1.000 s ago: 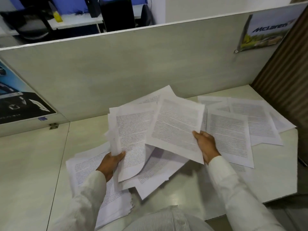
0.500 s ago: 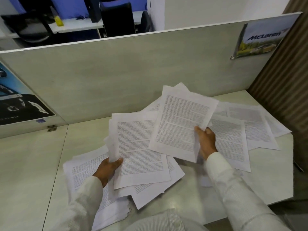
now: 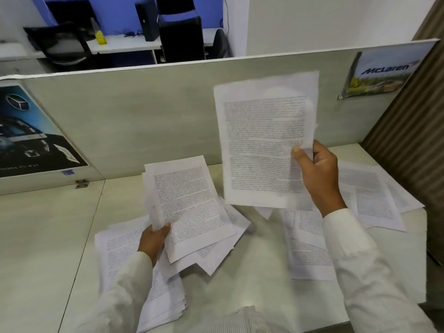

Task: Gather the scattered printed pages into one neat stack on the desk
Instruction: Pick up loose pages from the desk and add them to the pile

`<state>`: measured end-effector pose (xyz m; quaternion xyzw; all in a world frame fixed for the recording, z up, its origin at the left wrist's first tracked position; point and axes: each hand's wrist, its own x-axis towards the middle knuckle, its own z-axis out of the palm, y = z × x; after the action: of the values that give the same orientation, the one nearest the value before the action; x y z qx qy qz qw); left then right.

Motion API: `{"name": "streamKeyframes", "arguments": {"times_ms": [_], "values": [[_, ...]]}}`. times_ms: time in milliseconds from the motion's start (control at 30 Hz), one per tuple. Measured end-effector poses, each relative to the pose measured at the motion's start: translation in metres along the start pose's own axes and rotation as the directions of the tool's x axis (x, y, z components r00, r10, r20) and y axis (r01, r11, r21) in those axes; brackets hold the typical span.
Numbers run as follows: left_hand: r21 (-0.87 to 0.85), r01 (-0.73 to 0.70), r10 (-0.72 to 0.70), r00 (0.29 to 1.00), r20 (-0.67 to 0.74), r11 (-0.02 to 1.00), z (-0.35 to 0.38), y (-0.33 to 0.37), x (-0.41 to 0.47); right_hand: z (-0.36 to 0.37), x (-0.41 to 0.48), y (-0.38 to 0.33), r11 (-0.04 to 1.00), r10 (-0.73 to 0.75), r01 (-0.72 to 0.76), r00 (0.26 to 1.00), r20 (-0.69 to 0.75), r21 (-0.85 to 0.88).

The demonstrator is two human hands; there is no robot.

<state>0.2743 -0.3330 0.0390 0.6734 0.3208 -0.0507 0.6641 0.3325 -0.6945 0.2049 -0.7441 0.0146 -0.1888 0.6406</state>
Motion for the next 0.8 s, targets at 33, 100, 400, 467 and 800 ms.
{"name": "streamKeyframes", "arguments": {"times_ms": [33, 100, 400, 467, 800], "values": [[0.001, 0.000, 0.000, 1.000, 0.008, 1.000, 0.000, 0.000, -0.002, 0.002, 0.000, -0.004, 0.999, 0.010, -0.011, 1.000, 0.005, 0.046], [0.006, 0.009, -0.009, 1.000, 0.030, 1.000, 0.001, 0.001, -0.007, 0.008, 0.000, -0.006, 0.989, 0.063, -0.066, 0.998, 0.023, 0.132], [0.062, 0.041, -0.056, 0.961, 0.272, 0.997, -0.006, 0.000, -0.023, 0.036, -0.024, 0.072, 0.889, 0.448, -0.422, 0.882, 0.147, -0.178], [0.070, 0.053, -0.075, 0.934, 0.348, 0.996, -0.007, 0.003, -0.027, 0.038, -0.034, 0.095, 0.846, 0.515, -0.474, 0.845, 0.146, -0.244], [0.082, 0.138, -0.161, 0.837, 0.524, 0.987, 0.015, 0.022, -0.039, 0.055, -0.067, 0.112, 0.808, 0.544, -0.579, 0.661, 0.516, -0.109]]}}
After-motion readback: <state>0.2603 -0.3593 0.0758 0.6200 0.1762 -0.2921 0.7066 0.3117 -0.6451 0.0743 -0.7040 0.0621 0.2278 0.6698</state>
